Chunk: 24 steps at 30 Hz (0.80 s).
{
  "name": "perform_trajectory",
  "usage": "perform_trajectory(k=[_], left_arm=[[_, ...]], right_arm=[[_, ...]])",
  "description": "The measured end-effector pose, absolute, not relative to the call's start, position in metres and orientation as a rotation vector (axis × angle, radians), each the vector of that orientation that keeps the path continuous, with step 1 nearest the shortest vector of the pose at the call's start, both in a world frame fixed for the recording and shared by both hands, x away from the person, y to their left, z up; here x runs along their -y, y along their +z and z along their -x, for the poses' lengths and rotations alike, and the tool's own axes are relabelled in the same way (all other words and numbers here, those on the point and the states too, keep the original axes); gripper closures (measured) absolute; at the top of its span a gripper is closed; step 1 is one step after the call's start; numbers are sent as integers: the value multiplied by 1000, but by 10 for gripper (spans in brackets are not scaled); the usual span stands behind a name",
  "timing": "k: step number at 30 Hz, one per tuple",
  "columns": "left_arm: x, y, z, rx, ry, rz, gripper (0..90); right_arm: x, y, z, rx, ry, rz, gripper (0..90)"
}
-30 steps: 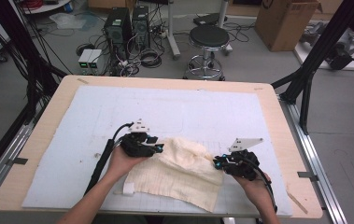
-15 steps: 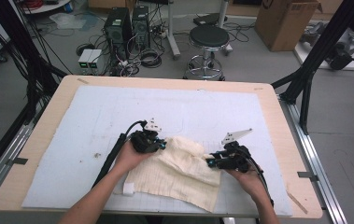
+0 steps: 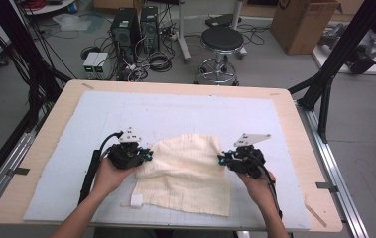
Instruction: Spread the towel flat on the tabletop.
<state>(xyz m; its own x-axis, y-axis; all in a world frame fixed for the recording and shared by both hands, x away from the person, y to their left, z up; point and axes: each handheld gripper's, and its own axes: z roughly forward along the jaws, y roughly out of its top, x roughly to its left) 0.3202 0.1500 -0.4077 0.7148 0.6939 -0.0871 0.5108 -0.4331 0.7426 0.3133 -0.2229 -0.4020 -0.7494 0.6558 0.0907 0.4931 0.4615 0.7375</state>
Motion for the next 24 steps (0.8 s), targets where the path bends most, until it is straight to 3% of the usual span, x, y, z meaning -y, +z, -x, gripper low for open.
perform_trajectory(k=[3, 7, 14, 18, 24], left_arm=[[-147, -418, -314, -900, 282, -2172, 800], [-143, -425, -310, -870, 276, -2228, 798], [-143, -427, -309, -825, 248, -2241, 812], [-142, -428, -310, -818, 225, -2227, 810], [-138, -430, -311, -803, 181, -2197, 789]], right_arm=[[216, -421, -313, -2652, 1055, -1018, 624], [221, -413, -308, -2595, 1140, -992, 546], [237, -393, -330, -2424, 1283, -1103, 581], [237, -405, -346, -2418, 1251, -1190, 622], [217, -428, -358, -2553, 1164, -1215, 610]])
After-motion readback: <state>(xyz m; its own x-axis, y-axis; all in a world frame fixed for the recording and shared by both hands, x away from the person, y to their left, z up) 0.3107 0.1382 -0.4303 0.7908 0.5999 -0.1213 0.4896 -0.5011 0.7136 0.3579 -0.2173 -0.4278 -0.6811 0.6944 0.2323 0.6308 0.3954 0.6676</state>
